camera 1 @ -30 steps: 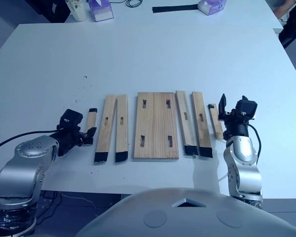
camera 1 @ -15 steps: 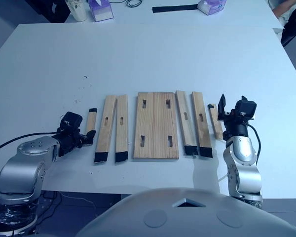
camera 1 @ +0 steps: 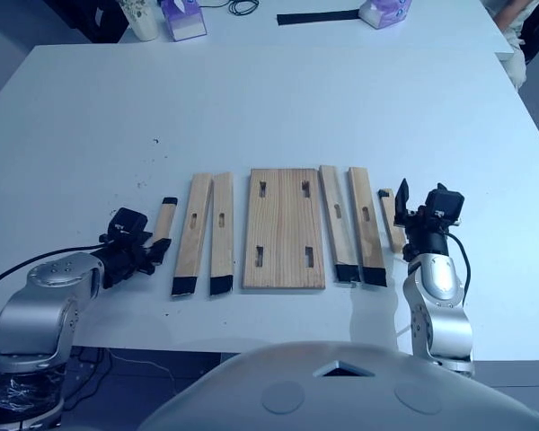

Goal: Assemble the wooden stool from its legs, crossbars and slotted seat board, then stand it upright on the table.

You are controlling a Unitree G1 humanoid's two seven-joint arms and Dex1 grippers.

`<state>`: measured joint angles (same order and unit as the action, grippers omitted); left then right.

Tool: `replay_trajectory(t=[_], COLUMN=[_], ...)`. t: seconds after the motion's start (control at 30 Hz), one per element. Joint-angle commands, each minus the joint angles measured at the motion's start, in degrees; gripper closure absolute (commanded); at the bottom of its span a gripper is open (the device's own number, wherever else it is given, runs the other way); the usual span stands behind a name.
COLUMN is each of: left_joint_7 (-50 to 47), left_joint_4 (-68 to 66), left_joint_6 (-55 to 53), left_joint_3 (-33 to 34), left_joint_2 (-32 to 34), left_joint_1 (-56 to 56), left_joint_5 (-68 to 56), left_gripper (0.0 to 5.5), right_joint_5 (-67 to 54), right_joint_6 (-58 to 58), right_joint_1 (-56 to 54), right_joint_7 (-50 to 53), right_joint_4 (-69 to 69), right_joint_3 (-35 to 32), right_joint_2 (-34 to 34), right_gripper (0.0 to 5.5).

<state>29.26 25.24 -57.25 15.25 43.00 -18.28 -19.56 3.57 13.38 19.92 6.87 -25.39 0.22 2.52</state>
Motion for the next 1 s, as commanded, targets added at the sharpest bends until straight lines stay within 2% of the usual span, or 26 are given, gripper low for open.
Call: replay_trajectory(t=[0.03, 0.27, 0.37, 0.47, 0.6, 0.73, 0.87, 1.0], left_joint_7=[0.5, -1.1, 0.1, 0.5, 1.8, 4.8, 7.1, 8.6], left_joint_4=[-9.6, -13.7, -12.4, -8.0, -1.2, 4.9, 9.1, 9.7], left_joint_6=[3.0, 6.4, 12.8, 15.1, 16.4, 15.9, 15.2, 15.7], left_joint_3=[-2.8, -0.7, 1.6, 6.5, 9.3, 8.0, 4.4, -0.5], left_joint_2=[2.0, -0.4, -2.6, -5.8, -8.0, -9.6, -10.7, -12.3], left_joint_1=[-2.2, 4.7, 13.5, 25.1, 32.7, 34.0, 34.2, 34.4], left_joint_5=[3.9, 2.6, -0.3, -8.2, -18.1, -28.0, -35.7, -39.0], left_gripper=[4.1, 4.18, 4.18, 4.18, 4.18, 4.18, 4.18, 4.18], right_joint_5=[0.8, 0.5, -0.5, -2.5, -15.0, -31.7, -45.1, -55.3], right_joint_6=[-0.7, -0.3, -0.8, -3.1, -0.5, 7.2, 15.2, 21.7], right_joint_1=[0.1, -1.7, -4.2, -8.8, -18.2, -25.7, -32.2, -37.9], right_joint_7=[0.8, 0.0, -1.7, -6.8, -17.6, -30.5, -43.8, -51.7], right_joint_4=[-0.3, -0.3, -0.9, -1.4, -2.6, -2.9, -4.8, -4.4], right_joint_3=[0.5, -0.9, -2.8, -5.7, -10.8, -13.7, -10.8, -9.1], right_joint_2=[0.7, -0.1, -2.0, -7.6, -14.5, -22.0, -29.5, -33.6], right_gripper=[2.2, 2.2, 2.2, 2.2, 2.2, 2.2, 2.2, 2.2])
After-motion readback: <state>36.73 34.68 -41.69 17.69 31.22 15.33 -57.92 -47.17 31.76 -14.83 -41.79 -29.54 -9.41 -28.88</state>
